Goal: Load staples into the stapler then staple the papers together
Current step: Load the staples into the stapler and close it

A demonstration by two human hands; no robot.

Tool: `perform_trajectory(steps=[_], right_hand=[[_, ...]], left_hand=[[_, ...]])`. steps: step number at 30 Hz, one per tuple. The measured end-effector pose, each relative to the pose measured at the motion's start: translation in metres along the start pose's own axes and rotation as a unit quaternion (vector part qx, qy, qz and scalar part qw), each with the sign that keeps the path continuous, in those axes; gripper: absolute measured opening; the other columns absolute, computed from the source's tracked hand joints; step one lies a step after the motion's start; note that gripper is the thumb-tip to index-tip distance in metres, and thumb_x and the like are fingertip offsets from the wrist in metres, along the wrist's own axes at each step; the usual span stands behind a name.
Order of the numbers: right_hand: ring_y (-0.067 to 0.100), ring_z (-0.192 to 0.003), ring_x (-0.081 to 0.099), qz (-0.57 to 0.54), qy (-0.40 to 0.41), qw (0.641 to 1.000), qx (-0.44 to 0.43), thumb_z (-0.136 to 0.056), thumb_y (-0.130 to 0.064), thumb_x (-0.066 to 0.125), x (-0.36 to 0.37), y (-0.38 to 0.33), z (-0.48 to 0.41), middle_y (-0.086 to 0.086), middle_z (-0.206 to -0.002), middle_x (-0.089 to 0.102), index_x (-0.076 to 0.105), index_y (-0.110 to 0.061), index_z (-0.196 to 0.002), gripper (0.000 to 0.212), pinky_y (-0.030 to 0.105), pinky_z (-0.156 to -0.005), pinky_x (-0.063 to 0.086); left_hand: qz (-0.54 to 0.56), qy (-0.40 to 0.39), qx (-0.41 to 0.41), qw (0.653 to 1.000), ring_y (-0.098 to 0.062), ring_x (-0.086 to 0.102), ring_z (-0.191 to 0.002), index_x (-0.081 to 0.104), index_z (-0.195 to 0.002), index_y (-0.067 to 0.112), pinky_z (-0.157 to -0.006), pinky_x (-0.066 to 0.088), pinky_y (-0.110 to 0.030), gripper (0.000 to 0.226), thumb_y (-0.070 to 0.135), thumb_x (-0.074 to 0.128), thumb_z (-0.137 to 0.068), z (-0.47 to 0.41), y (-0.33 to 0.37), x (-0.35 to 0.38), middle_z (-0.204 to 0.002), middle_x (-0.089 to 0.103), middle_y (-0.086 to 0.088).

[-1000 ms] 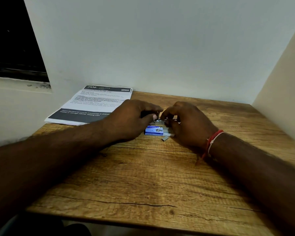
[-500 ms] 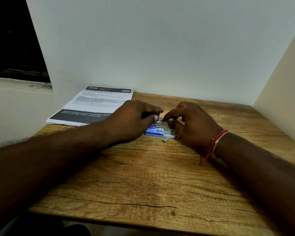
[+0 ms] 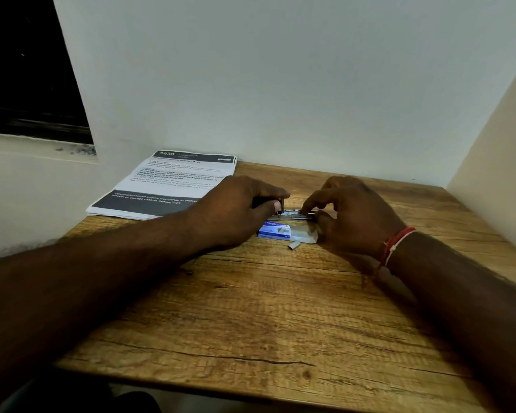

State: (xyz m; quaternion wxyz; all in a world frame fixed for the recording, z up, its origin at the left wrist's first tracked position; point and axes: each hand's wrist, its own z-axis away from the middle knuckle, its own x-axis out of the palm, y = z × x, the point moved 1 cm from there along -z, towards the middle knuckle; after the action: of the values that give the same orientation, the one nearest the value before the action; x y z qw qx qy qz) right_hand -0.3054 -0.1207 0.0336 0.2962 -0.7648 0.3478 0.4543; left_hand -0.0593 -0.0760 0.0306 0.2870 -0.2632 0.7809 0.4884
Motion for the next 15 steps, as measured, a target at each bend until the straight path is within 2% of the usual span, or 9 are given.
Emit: perform_trajectory(steps=[4, 9, 15], right_hand=[[0.013, -0.1, 0.055, -0.017, 0.009, 1.0, 0.007, -0.098, -0.027, 0.072, 0.0009, -0.0013, -0.0004, -0.013, -0.103, 0.064, 0.081, -0.041, -0.115, 0.023, 0.037, -0.082, 0.051], [0.012, -0.1, 0.057, -0.043, -0.015, 0.999, 0.021, -0.098, -0.023, 0.071, 0.0038, -0.0039, -0.0021, -0.011, -0.108, 0.068, 0.082, -0.04, -0.119, 0.029, 0.039, -0.085, 0.055], [0.005, -0.093, 0.056, -0.057, -0.008, 0.997, 0.043, -0.094, -0.021, 0.072, -0.0004, 0.0012, -0.0017, -0.015, -0.104, 0.066, 0.084, -0.04, -0.111, 0.028, 0.037, -0.083, 0.057]], left_hand=[[-0.006, -0.001, 0.0, 1.0, -0.001, 0.068, -0.128, 0.078, -0.141, 0.034, -0.113, 0.051, -0.024, 0.032, 0.032, 0.069, -0.111, 0.0006, 0.0022, -0.0008, -0.141, 0.078, 0.011], [-0.008, -0.001, 0.001, 1.0, -0.004, 0.069, -0.13, 0.077, -0.142, 0.036, -0.117, 0.053, -0.032, 0.032, 0.033, 0.069, -0.111, -0.0001, 0.0004, -0.0002, -0.142, 0.078, 0.011], [-0.013, 0.0, 0.0, 1.0, -0.002, 0.069, -0.128, 0.078, -0.141, 0.037, -0.113, 0.052, -0.028, 0.032, 0.034, 0.069, -0.11, 0.0002, 0.0009, 0.0, -0.141, 0.078, 0.013]])
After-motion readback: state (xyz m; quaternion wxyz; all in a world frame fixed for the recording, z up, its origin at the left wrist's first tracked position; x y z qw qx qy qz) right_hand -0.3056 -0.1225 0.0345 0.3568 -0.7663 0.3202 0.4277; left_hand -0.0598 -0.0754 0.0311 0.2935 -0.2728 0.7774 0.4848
